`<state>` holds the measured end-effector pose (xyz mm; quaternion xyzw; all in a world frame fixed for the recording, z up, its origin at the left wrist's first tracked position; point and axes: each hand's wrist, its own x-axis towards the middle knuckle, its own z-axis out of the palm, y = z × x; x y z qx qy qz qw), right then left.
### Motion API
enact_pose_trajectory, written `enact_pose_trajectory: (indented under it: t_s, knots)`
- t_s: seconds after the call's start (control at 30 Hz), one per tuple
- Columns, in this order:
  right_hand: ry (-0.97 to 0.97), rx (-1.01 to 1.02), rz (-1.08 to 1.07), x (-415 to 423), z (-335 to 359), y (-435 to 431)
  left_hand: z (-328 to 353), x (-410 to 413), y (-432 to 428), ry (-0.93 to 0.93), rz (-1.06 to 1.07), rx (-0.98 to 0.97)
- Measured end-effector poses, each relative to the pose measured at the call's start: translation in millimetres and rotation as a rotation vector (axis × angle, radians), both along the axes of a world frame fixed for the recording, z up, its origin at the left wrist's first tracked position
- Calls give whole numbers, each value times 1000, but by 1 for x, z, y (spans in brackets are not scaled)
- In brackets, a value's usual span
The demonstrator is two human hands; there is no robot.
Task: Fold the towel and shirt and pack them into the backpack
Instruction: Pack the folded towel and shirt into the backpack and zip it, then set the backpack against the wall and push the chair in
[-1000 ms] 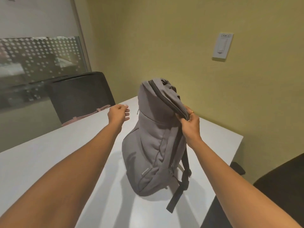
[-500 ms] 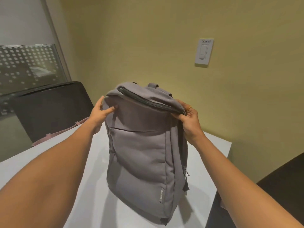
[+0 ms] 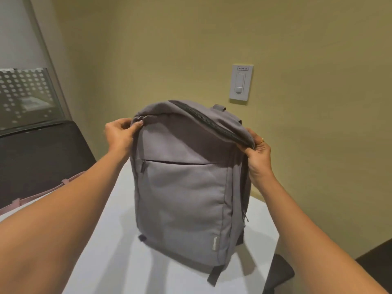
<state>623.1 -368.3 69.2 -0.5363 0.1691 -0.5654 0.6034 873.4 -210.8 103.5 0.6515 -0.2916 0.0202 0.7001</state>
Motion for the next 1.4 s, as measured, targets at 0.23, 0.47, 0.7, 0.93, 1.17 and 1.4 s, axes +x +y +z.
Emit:
enact_pose_trajectory:
  t_s: [0.23, 0.47, 0.7, 0.93, 1.17, 1.4]
  knots:
    - [-21, -66, -153, -39, 8, -103, 11, -31, -105, -55, -64, 71]
    - [367, 25, -494, -61, -29, -164, -16, -56, -191, 63, -133, 314]
    - [580, -265, -992, -47, -46, -155, -88, -93, -227, 3, -332, 662]
    - [1255, -615, -782, -36, -89, -152, -123, -104, -233, -55, -450, 718]
    - [1414, -558, -711, -34, -85, -150, -116, -104, -223, -118, -504, 765]
    - [1461, -494, -624, -51, -95, -120, -123, -132, -187, -149, -585, 868]
